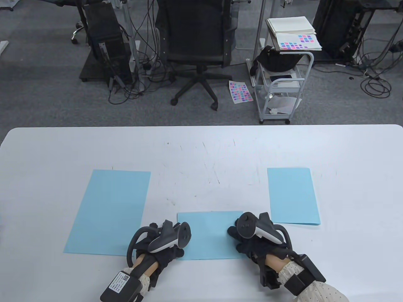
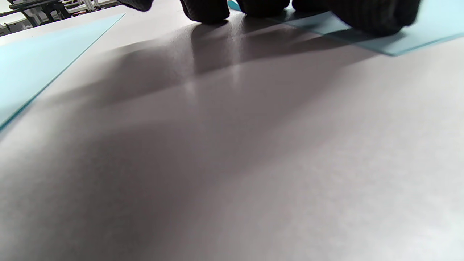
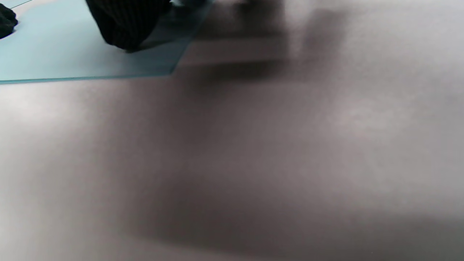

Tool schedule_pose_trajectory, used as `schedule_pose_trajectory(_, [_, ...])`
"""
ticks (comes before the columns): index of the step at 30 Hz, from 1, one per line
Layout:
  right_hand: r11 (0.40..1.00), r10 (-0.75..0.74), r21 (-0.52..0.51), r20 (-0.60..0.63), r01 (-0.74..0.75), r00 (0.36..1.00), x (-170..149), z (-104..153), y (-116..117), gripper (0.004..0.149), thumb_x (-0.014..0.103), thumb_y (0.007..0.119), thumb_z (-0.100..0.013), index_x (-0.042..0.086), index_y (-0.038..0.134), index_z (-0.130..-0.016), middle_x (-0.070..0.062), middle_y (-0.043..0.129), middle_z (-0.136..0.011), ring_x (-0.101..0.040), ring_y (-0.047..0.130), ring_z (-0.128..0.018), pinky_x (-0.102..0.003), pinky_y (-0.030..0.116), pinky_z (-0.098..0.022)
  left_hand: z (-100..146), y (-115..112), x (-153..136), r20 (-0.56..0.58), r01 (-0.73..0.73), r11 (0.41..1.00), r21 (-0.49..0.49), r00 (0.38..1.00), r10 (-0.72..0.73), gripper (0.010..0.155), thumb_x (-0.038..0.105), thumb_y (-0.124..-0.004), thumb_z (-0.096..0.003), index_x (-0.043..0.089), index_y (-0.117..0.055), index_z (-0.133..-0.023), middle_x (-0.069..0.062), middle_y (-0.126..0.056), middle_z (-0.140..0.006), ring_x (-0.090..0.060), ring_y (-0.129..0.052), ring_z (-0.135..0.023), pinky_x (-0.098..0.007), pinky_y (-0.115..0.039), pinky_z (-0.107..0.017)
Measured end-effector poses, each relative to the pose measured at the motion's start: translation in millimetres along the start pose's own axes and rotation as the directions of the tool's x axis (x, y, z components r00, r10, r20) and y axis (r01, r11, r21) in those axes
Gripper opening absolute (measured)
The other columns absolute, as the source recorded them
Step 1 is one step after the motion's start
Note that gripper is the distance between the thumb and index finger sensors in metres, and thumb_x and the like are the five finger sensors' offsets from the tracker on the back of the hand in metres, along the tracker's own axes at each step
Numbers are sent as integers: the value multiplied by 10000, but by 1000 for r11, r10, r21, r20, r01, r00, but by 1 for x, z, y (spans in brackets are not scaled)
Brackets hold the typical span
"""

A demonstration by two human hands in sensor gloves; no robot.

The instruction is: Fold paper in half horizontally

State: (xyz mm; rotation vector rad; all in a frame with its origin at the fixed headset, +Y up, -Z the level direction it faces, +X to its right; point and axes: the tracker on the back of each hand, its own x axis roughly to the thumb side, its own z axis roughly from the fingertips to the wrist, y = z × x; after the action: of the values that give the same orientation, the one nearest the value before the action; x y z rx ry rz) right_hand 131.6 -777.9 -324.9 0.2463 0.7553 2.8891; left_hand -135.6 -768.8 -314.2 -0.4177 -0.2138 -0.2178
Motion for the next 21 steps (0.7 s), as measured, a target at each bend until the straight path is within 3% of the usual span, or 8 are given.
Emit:
schedule_pose_trajectory(6, [1000, -27, 11, 2, 27, 1000, -3, 0, 1, 631, 395, 707, -480, 482, 394, -1021, 191, 217, -1162, -293, 104, -1077, -644, 106, -730, -1, 4, 3, -6, 33, 999, -2, 999, -33, 636, 575, -746, -335, 621, -514, -925, 297, -482, -1113, -102, -530, -1133, -500, -471, -866])
schedule_pose_trajectory(11, [999, -35, 14, 6, 35, 999, -4, -1, 2, 629, 394, 706, -481, 485, 393, -1019, 193, 216, -1160, -290, 100, -1076, -641, 102, -731, -3, 21, 7, -31, 45, 999, -11, 998, -45, 638, 569, -739, -349, 596, -544, -956, 290, -576, -1131, -113, -512, -1147, -511, -440, -878])
schedule_pose_trajectory(16, [999, -39, 14, 12, 39, 999, -4, -1, 2, 629, 392, 707, -482, 479, 395, -1021, 188, 217, -1161, -295, 100, -1076, -643, 99, -730, -9, 45, 7, -62, 2, 1000, 6, 998, -2, 665, 548, -706, -391, 596, -424, -991, 278, -442, -1173, -113, -432, -1171, -507, -390, -897])
schedule_pose_trajectory(21, [999, -37, 12, 16, 37, 999, -4, -2, 2, 629, 389, 710, -483, 472, 399, -1023, 182, 221, -1163, -295, 101, -1076, -643, 96, -730, -24, 65, 19, -44, -41, 999, 24, 998, 42, 644, 505, -684, -427, 597, -394, -994, 293, -426, -1173, -88, -403, -1173, -493, -369, -904])
